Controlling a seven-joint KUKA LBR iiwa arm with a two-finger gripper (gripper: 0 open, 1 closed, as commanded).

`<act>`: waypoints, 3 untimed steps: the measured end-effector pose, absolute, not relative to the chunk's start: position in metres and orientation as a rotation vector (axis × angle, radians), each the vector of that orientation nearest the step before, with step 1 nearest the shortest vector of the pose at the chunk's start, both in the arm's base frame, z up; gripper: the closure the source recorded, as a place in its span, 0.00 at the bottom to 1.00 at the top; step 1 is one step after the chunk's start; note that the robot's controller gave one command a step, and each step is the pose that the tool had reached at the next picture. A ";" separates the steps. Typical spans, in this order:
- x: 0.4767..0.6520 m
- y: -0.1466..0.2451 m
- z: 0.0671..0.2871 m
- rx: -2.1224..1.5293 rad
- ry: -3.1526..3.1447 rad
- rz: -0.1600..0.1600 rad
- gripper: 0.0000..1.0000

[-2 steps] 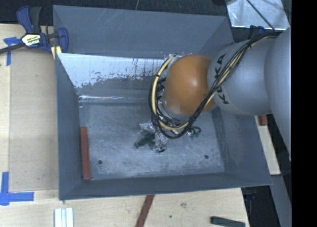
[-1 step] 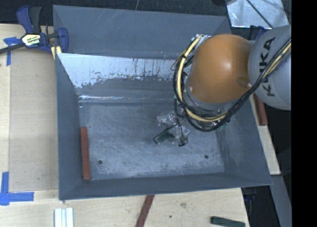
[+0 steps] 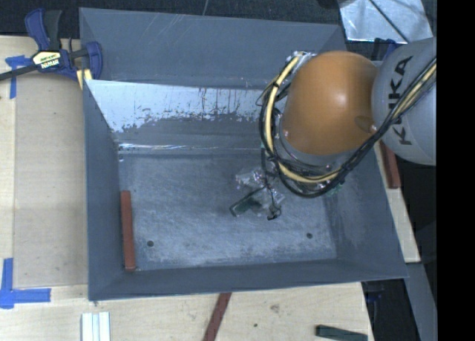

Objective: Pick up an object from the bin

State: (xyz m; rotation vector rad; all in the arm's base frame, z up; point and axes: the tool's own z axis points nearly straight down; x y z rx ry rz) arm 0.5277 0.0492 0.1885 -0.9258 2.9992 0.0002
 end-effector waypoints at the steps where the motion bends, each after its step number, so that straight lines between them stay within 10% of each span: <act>1: 0.528 0.049 0.188 -0.925 3.000 0.000 1.00; 3: 0.528 0.049 0.188 -0.923 3.000 0.000 1.00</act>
Offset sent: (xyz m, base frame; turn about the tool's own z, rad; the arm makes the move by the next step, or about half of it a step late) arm 0.0000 0.0000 0.0000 0.0000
